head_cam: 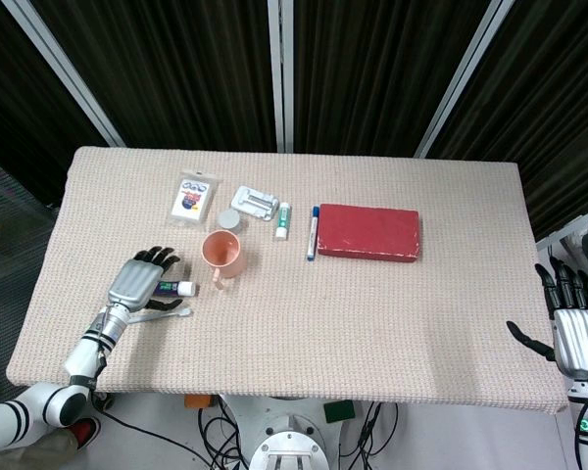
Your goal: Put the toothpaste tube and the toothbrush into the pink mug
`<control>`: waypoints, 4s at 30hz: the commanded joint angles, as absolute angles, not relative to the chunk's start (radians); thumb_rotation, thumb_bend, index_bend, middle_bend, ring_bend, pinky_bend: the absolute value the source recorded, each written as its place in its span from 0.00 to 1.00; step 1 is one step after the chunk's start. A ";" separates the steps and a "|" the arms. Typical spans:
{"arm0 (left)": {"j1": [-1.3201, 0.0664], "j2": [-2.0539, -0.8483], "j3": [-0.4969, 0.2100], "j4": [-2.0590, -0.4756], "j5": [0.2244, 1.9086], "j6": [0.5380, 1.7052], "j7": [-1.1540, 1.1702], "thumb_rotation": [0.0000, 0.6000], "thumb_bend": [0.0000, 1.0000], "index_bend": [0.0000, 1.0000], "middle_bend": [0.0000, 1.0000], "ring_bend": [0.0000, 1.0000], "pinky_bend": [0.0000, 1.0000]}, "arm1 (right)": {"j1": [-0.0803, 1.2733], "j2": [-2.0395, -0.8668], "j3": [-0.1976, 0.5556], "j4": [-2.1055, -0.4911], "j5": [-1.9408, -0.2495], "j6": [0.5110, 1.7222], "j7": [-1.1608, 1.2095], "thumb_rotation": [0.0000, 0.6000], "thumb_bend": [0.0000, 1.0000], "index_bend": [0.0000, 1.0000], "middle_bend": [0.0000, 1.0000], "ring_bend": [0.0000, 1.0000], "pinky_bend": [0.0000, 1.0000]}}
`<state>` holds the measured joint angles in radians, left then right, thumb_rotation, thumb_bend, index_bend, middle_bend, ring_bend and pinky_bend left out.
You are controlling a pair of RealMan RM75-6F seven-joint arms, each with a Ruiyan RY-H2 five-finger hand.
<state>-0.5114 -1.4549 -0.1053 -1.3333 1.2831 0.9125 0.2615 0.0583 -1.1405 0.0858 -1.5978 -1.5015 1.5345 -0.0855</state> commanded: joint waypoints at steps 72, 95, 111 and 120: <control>-0.522 -1.343 -0.233 -1.365 1.374 1.172 -0.339 1.00 0.32 0.66 0.68 0.53 0.51 | 0.064 -1.134 0.077 -1.590 -1.487 1.497 -0.062 0.82 0.46 0.00 0.00 0.00 0.00; -0.665 -1.660 -0.373 -1.355 1.243 1.179 -0.542 1.00 0.32 0.71 0.72 0.54 0.50 | 0.072 -1.126 0.091 -1.573 -1.478 1.495 -0.021 0.81 0.46 0.00 0.00 0.00 0.00; -0.679 -1.831 -0.342 -1.086 1.248 1.162 -0.617 1.00 0.32 0.69 0.66 0.45 0.47 | 0.076 -1.128 0.094 -1.565 -1.452 1.472 -0.016 0.82 0.46 0.00 0.00 0.00 0.00; -0.667 -1.864 -0.323 -1.004 1.270 1.154 -0.683 1.00 0.31 0.69 0.48 0.33 0.44 | 0.079 -1.136 0.094 -1.561 -1.445 1.464 -0.023 0.82 0.47 0.00 0.00 0.00 0.00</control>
<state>-0.6697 -1.8604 -0.3252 -1.0091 1.2675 1.1556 -0.6774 0.0790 -1.1357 0.0939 -1.5615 -1.4449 1.4641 -0.0223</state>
